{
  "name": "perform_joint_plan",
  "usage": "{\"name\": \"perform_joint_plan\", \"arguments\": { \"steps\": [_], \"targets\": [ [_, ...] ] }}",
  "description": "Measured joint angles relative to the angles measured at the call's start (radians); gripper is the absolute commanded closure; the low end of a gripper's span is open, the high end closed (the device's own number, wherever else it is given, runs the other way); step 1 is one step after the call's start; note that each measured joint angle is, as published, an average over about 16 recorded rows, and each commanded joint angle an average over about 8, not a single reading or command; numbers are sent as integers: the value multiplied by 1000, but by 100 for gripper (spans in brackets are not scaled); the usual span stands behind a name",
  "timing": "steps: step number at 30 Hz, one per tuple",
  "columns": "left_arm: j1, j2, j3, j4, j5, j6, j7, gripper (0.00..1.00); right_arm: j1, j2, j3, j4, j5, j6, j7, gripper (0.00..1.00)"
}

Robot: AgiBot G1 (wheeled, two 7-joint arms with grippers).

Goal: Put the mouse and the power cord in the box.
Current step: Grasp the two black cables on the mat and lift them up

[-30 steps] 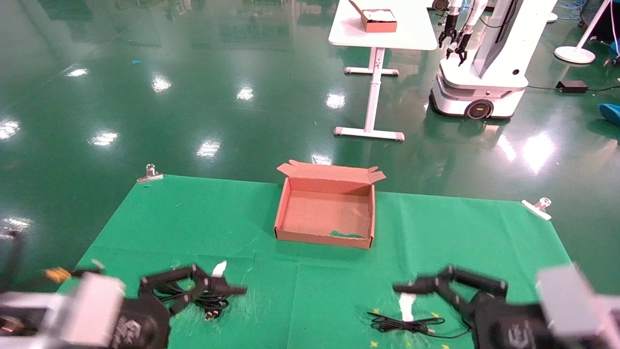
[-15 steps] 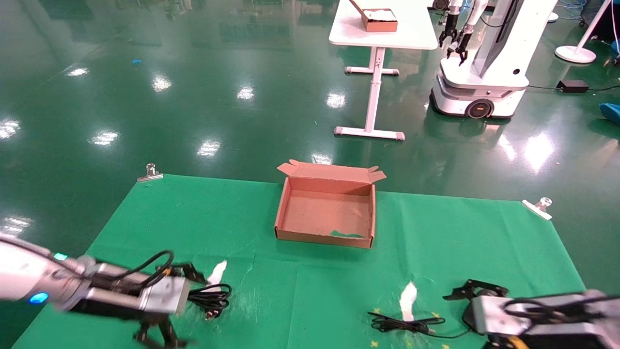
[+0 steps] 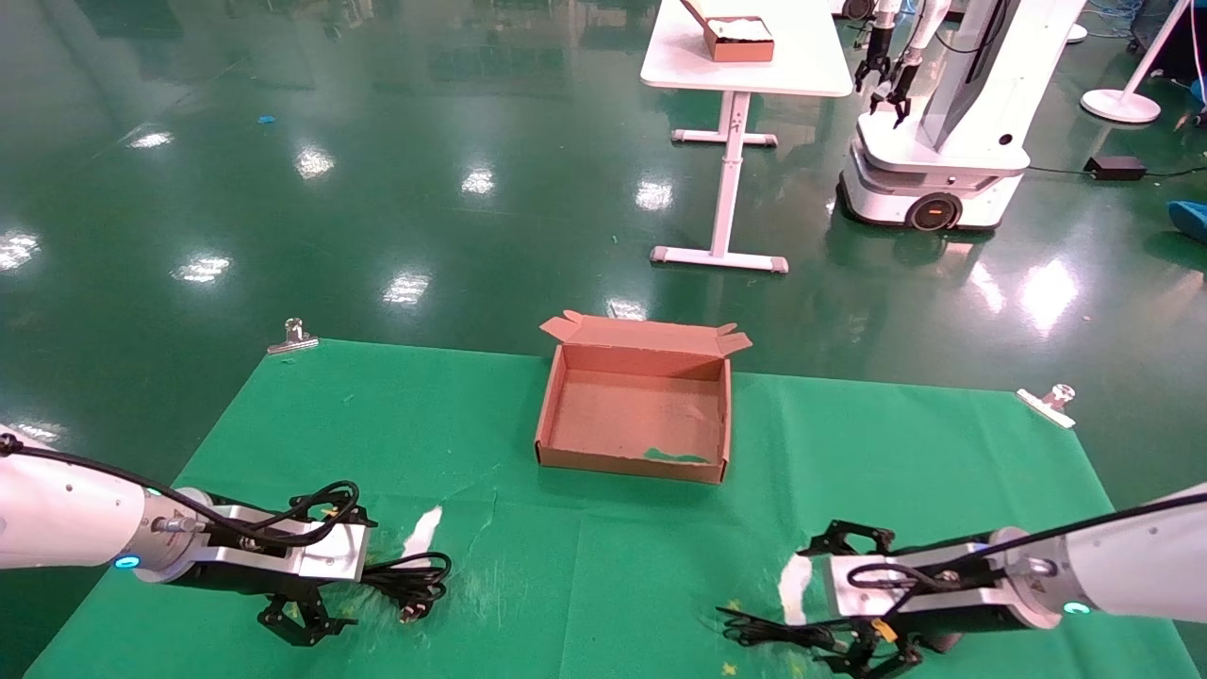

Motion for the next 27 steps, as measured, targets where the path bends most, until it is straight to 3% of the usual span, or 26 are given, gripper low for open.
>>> {"name": "perform_joint_plan", "arguments": {
  "steps": [4,5,6,27],
  "targets": [
    [-12,11,1,40,3,-7,34,85,17,-24,0,-57,-2,13,-37,99],
    [-14,13,1,47,3,-7,41,96,20,-28,0,-67,-2,15,-44,100],
    [-16,15,2,52,3,-8,46,100,22,-30,-1,-75,-2,16,-49,100],
    [-17,14,0,55,1,-6,56,100,24,-31,0,-82,-1,15,-58,100]
  ]
}}
